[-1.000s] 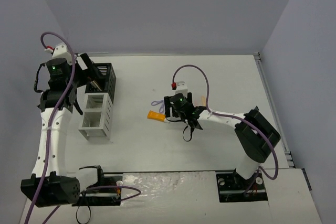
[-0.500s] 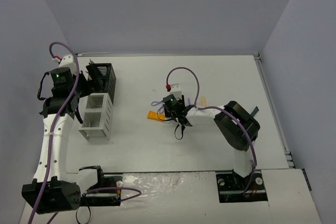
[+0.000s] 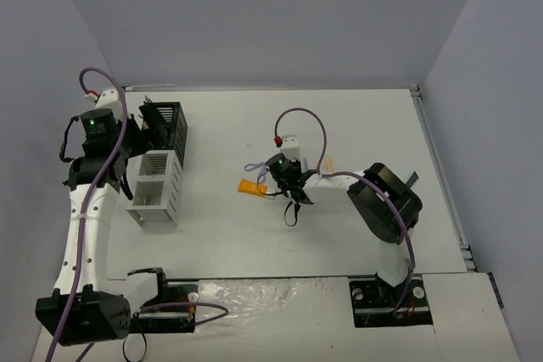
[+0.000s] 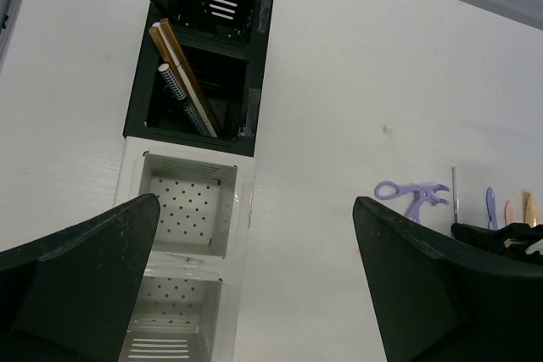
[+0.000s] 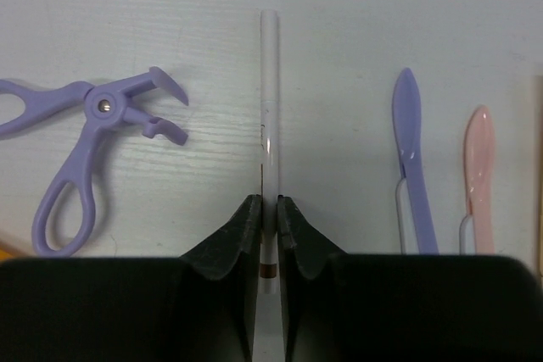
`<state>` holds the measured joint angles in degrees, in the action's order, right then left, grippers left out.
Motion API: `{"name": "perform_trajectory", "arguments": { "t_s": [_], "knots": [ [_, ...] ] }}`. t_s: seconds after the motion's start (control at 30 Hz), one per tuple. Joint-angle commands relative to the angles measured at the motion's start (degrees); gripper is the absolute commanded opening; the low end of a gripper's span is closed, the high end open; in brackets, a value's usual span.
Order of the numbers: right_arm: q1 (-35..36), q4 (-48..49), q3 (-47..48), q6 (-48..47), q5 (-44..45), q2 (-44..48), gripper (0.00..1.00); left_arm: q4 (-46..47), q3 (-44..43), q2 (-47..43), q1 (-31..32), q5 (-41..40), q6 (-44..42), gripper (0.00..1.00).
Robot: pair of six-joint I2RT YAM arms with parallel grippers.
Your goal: Organize the makeup
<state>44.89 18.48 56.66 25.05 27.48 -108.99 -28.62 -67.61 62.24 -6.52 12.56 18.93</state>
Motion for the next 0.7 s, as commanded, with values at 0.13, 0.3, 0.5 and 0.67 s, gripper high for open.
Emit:
{"name": "perform_trajectory", "arguments": {
  "t_s": [0.13,0.3,0.5,0.67],
  "knots": [
    [-1.29,1.03,-4.11,-2.38,-0.06,9.84,0.0,5.33,-1.29,-0.1,-0.51,7.3,6.12,0.97],
    [0.44,7.0,-8.3,-7.94,-5.67,20.73,0.0,9.69,0.46,0.63,2.3,15.62,14.18,0.97],
    [1.93,16.49,-15.0,-14.15,-18.64,34.47,0.0,15.06,0.3,1.75,15.29,13.58,20.38,0.97],
    [3.18,19.37,-15.87,-15.99,-24.34,40.13,0.0,20.77,-1.25,4.7,24.02,10.02,24.56,0.97]
  ]
}}
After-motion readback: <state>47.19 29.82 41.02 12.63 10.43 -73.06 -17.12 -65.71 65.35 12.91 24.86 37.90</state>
